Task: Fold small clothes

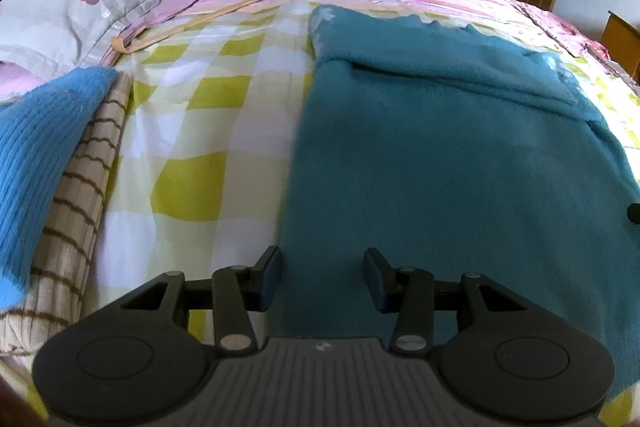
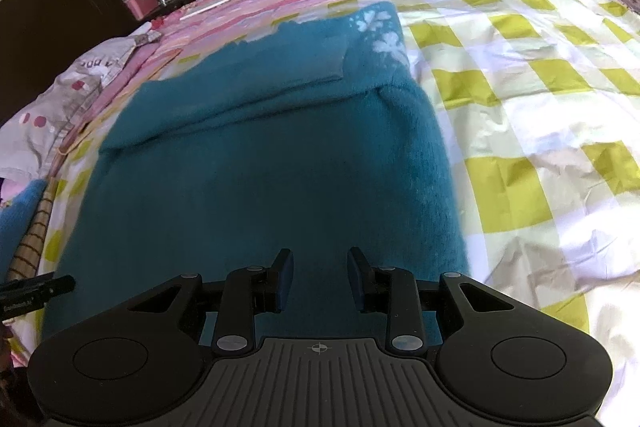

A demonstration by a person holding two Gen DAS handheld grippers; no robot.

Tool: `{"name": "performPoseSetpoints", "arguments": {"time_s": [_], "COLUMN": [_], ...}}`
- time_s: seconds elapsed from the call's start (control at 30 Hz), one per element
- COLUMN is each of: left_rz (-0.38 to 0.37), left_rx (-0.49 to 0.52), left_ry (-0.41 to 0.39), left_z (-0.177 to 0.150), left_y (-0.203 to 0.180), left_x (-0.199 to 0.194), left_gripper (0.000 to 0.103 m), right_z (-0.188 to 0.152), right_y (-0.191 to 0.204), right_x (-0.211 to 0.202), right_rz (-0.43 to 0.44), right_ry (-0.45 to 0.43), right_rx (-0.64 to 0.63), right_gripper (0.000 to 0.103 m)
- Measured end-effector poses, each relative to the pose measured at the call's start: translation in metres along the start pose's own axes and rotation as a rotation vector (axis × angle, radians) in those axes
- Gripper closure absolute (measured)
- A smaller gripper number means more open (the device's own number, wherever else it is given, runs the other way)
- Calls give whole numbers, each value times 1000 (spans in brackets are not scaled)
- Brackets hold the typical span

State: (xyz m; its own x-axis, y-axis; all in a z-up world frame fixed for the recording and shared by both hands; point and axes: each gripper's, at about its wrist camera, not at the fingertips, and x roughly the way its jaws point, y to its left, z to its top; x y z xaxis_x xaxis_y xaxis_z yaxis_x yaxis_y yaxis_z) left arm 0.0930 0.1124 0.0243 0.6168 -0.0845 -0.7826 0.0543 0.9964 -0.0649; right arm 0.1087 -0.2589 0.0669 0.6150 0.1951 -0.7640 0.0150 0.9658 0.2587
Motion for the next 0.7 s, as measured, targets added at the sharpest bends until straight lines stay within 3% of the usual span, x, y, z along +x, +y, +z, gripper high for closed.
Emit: {"name": "performPoseSetpoints", "arguments": {"time_s": [0.7], "left_rz": [28], "left_rx": [64], "left_ry": [31], "left_z": [-11], "left_y": [-12], "left_x": [-13], "left_gripper": [51], "right_z": [-23], "right_y": [-6], "right_x": [-18], "right_rz": [-2], "right_ry": [25], "right_rx": [-6], "right_gripper": [69]}}
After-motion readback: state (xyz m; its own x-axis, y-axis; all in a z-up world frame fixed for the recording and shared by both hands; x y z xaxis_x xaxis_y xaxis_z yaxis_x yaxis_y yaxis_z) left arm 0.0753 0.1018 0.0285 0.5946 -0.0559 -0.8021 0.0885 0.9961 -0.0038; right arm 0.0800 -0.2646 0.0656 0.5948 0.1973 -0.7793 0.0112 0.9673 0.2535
